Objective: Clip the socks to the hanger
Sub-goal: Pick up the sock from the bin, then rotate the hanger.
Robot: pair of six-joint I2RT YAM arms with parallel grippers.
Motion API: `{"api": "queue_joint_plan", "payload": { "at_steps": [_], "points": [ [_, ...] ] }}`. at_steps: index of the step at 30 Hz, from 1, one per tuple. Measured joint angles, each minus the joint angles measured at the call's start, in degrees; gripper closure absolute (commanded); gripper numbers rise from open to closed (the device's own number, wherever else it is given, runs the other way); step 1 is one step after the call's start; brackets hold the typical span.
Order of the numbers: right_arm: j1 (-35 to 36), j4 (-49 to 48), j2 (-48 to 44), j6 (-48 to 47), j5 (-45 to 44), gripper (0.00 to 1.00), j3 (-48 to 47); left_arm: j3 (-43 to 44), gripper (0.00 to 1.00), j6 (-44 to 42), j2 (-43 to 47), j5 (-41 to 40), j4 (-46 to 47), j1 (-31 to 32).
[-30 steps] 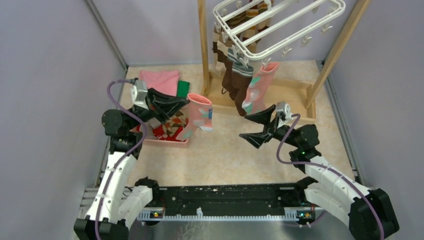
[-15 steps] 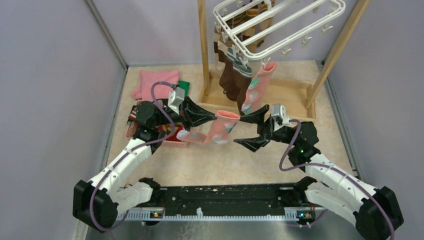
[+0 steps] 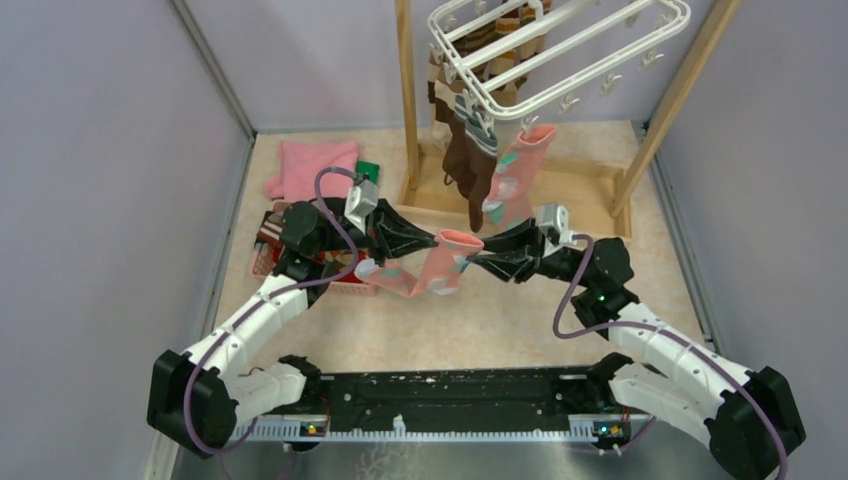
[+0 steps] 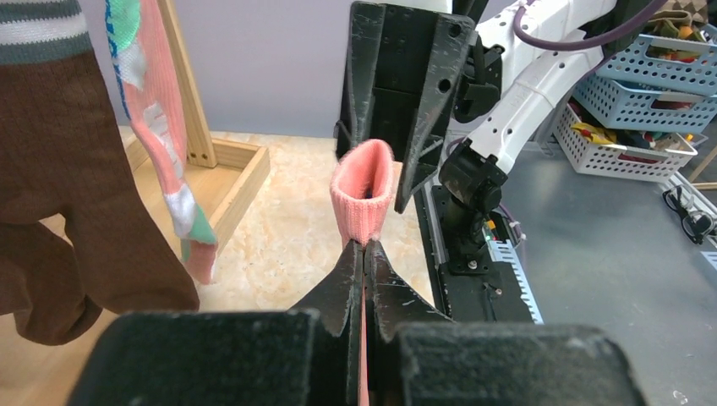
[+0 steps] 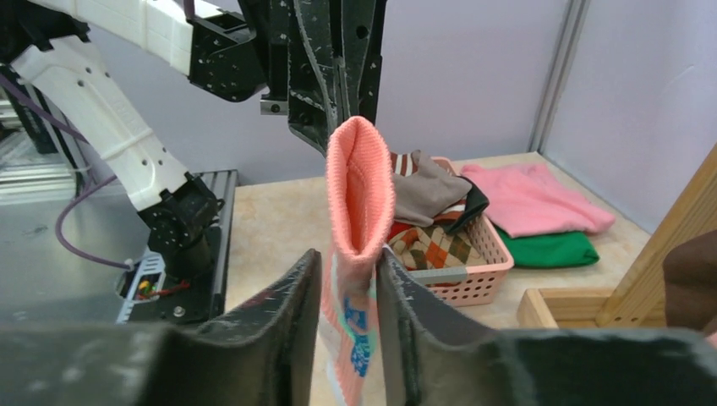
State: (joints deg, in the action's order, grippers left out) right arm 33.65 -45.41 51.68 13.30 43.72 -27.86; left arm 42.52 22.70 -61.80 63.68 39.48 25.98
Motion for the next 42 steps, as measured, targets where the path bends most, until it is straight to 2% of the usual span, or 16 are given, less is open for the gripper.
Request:
{"api": "queue_joint_plan", "payload": {
  "at_steps": [2,4,8,10,11,14,16,20,24,25,27,28,29,35,42],
  "points": [
    [0.0,-0.2,-0.1,0.0,0.1,0.99,0.0,-0.1,1.00,-0.3,0.0,-0.1,0.0,0.0],
    [0.0,-0.4,-0.3,-0.4,0.2,1.00,0.0,-0.2,1.00,-0.3,0.0,-0.5,0.0,0.0],
    [0.1,-0.4,-0.7,-0.3,0.6,1.00,0.0,-1.1,0.68,-0.4,0.0,-2.7,0.1,0.0],
    [0.1,0.7,-1.4,-0.7,0.2,1.00,0.0,-2.0,0.44,0.0,0.0,-4.5,0.0,0.0],
    [0.1,1.7,-2.0,-1.1,-0.4,1.00,0.0,-2.5,0.36,0.0,0.0,-5.1,-0.1,0.0],
    [0.1,8.8,-4.8,-3.5,-4.0,1.00,-0.8,-5.2,0.24,-0.6,0.9,-7.1,-0.2,0.0],
    [0.1,12.1,-6.5,-4.9,-6.7,1.00,-1.2,-7.8,0.19,-1.7,2.4,-8.0,-0.1,0.0],
    [0.1,15.5,-9.8,-6.4,-10.3,1.00,-1.2,-12.0,0.18,-3.4,4.5,-9.4,2.4,0.4],
    [0.1,16.3,-10.7,-6.7,-11.4,1.00,-1.2,-11.8,0.21,-4.8,3.1,-11.1,5.4,3.1],
    [0.1,16.3,-10.7,-6.7,-11.4,1.00,-1.2,-11.4,0.32,-5.2,2.1,-11.5,5.9,4.0],
    [0.1,16.3,-10.8,-6.7,-11.4,1.00,-1.2,-10.0,0.62,-6.0,-0.9,-12.2,6.5,5.7],
    [0.1,16.3,-11.0,-6.7,-11.4,1.00,-1.2,-9.2,0.71,-5.9,-2.5,-12.4,6.9,6.3],
    [0.1,16.3,-11.2,-6.7,-11.4,1.00,-1.2,-8.2,0.73,-6.0,-4.4,-12.4,7.3,6.7],
    [0.1,16.4,-14.2,-6.7,-10.9,1.00,-1.2,-2.5,0.72,-1.8,-14.9,-12.4,11.2,7.5],
    [0.1,16.8,-16.9,-6.8,-10.5,1.00,-1.1,1.0,0.64,6.8,-22.4,-11.9,18.2,7.5]
  ]
}}
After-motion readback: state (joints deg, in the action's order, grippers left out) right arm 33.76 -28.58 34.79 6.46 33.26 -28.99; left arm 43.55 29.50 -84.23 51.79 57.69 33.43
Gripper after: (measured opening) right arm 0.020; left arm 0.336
